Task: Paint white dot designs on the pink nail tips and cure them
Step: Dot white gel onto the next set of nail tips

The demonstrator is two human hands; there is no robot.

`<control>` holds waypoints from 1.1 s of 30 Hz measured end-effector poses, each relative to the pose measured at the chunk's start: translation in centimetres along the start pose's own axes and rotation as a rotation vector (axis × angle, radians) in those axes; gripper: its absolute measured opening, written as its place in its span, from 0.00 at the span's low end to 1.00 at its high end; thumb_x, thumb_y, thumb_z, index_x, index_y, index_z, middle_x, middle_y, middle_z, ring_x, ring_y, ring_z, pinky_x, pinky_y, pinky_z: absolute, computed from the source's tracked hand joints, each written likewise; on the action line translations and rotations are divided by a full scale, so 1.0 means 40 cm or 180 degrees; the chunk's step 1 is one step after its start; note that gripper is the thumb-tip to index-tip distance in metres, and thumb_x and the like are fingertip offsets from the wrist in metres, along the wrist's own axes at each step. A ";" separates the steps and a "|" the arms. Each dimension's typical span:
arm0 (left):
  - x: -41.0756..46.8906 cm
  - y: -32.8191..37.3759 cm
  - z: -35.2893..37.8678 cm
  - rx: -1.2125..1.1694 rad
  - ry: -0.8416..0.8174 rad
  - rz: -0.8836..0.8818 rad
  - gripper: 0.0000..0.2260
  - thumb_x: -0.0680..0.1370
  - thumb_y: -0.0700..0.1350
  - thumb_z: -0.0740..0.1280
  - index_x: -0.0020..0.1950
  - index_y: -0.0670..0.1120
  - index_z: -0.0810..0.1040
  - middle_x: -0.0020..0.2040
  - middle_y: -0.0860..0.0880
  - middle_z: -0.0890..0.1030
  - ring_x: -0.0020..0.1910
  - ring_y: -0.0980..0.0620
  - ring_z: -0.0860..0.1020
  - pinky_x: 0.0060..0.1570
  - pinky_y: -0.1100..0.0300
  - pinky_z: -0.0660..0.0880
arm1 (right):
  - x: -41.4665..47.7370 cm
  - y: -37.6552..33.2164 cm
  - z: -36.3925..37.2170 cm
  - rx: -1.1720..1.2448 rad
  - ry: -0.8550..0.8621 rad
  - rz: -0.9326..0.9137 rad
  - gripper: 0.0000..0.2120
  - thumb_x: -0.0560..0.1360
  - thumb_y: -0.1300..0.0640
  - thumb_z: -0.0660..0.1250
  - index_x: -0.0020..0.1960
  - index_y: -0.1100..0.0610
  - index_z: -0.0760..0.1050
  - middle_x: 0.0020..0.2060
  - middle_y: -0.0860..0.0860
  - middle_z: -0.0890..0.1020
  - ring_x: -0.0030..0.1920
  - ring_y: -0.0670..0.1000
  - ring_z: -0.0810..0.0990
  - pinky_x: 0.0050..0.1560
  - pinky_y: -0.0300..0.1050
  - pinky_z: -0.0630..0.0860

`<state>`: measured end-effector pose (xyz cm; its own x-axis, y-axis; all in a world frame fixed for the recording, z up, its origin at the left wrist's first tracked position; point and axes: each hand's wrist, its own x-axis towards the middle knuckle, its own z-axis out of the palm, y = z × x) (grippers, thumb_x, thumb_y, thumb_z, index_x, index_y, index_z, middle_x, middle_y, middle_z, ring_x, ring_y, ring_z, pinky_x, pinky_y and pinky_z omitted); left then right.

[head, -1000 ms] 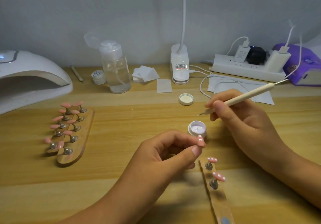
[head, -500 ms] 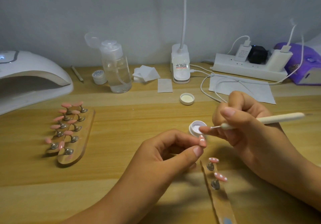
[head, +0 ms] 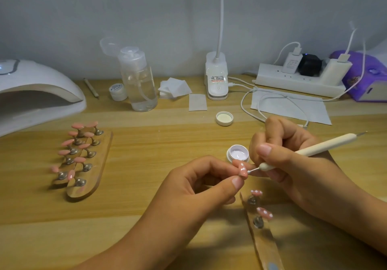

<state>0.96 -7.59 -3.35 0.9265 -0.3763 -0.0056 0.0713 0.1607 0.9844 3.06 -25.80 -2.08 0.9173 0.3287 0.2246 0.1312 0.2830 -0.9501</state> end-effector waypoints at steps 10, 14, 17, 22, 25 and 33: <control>-0.002 0.002 0.000 0.0058 -0.0003 0.0008 0.04 0.69 0.43 0.71 0.39 0.51 0.85 0.41 0.54 0.84 0.39 0.60 0.79 0.41 0.66 0.77 | -0.001 0.000 -0.001 -0.0114 -0.0018 0.0009 0.09 0.68 0.57 0.70 0.32 0.52 0.71 0.27 0.50 0.74 0.28 0.45 0.72 0.31 0.32 0.72; -0.003 0.003 0.000 0.0097 -0.0003 0.0028 0.04 0.69 0.43 0.71 0.39 0.51 0.85 0.41 0.54 0.84 0.39 0.60 0.79 0.41 0.67 0.77 | -0.001 -0.001 0.000 -0.0026 -0.0059 0.0019 0.10 0.67 0.57 0.72 0.32 0.51 0.72 0.27 0.49 0.75 0.28 0.44 0.72 0.31 0.33 0.72; -0.003 0.002 0.000 0.0089 0.0004 0.0014 0.04 0.69 0.43 0.71 0.40 0.51 0.85 0.42 0.53 0.84 0.40 0.60 0.79 0.41 0.66 0.77 | -0.001 -0.001 0.002 -0.0048 -0.0088 0.0013 0.10 0.68 0.56 0.72 0.32 0.51 0.71 0.27 0.49 0.74 0.28 0.43 0.71 0.31 0.32 0.71; -0.001 0.001 -0.001 0.0080 0.0009 0.0009 0.03 0.69 0.44 0.72 0.39 0.51 0.85 0.40 0.53 0.84 0.39 0.60 0.79 0.40 0.67 0.77 | -0.001 -0.003 0.003 -0.0084 -0.0075 0.0029 0.09 0.68 0.57 0.70 0.32 0.51 0.72 0.27 0.49 0.74 0.28 0.44 0.72 0.31 0.33 0.71; -0.001 0.000 -0.002 0.0105 0.0010 0.0021 0.03 0.69 0.44 0.72 0.39 0.51 0.84 0.40 0.53 0.84 0.39 0.60 0.79 0.40 0.67 0.76 | 0.000 -0.003 0.004 -0.0065 -0.0072 0.0029 0.09 0.68 0.57 0.69 0.32 0.51 0.72 0.26 0.49 0.74 0.28 0.44 0.72 0.32 0.33 0.72; -0.002 0.000 -0.001 0.0076 -0.0023 0.0040 0.04 0.69 0.43 0.71 0.39 0.51 0.84 0.40 0.54 0.84 0.39 0.60 0.79 0.40 0.67 0.76 | -0.004 -0.004 0.004 -0.0140 -0.0039 0.0041 0.08 0.68 0.56 0.70 0.32 0.51 0.72 0.26 0.50 0.74 0.28 0.45 0.72 0.33 0.34 0.73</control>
<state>0.90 -7.53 -3.36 0.9245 -0.3810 0.0080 0.0507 0.1438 0.9883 2.85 -25.75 -1.93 0.9144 0.3431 0.2148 0.1362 0.2388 -0.9615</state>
